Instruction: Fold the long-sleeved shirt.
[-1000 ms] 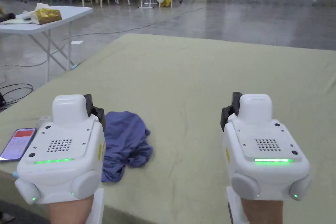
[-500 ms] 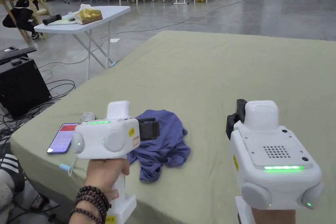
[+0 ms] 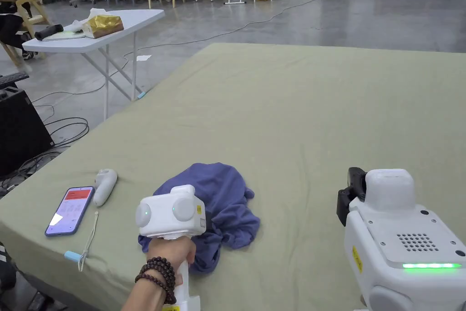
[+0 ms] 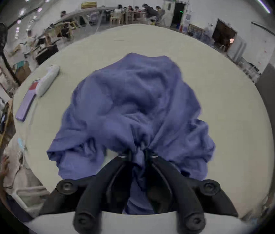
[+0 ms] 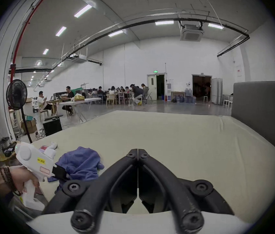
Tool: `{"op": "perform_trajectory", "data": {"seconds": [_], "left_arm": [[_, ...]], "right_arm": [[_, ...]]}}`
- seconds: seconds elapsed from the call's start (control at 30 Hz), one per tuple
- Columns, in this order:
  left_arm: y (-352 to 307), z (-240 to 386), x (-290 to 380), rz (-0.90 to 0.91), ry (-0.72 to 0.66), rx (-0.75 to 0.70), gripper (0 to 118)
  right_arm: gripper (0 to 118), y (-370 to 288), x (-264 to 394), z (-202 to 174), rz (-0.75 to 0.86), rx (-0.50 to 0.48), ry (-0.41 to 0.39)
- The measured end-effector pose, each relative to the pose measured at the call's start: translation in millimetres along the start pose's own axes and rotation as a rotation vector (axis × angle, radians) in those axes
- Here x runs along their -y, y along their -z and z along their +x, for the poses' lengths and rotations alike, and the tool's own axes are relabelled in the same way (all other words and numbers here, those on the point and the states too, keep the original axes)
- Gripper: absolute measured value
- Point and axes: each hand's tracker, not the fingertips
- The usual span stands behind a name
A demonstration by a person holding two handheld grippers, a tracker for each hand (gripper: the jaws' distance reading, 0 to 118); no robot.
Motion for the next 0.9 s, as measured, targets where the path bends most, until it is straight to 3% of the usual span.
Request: {"op": "perform_trajectory", "data": {"seconds": [0.17, 0.33, 0.5, 0.63, 0.77, 0.87, 0.9], "left_arm": [[-47, 45, -12, 0.136, 0.085, 0.163, 7], [-93, 166, -15, 0.222, 0.228, 0.394, 7], [-87, 314, 8, 0.143, 0.337, 0.681, 6], [-73, 430, 54, 0.063, 0.436, 0.814, 6], [-42, 502, 108, -0.031, 0.511, 0.761, 7], [-25, 505, 120, -0.03, 0.506, 0.704, 16], [-26, 500, 115, -0.028, 0.505, 0.712, 58]], "right_arm": [[0, -11, -1, 13, 0.008, 0.014, 0.015], [0, -34, -8, 53, 0.039, 0.11, 0.034], [0, -70, -18, 126, 0.072, 0.309, 0.039], [0, -105, -20, 191, 0.078, 0.482, 0.081], [0, -134, -14, 239, 0.05, 0.607, 0.102], [0, -144, -6, 251, 0.014, 0.657, 0.067], [0, -144, -4, 252, 0.012, 0.65, 0.063]]}}
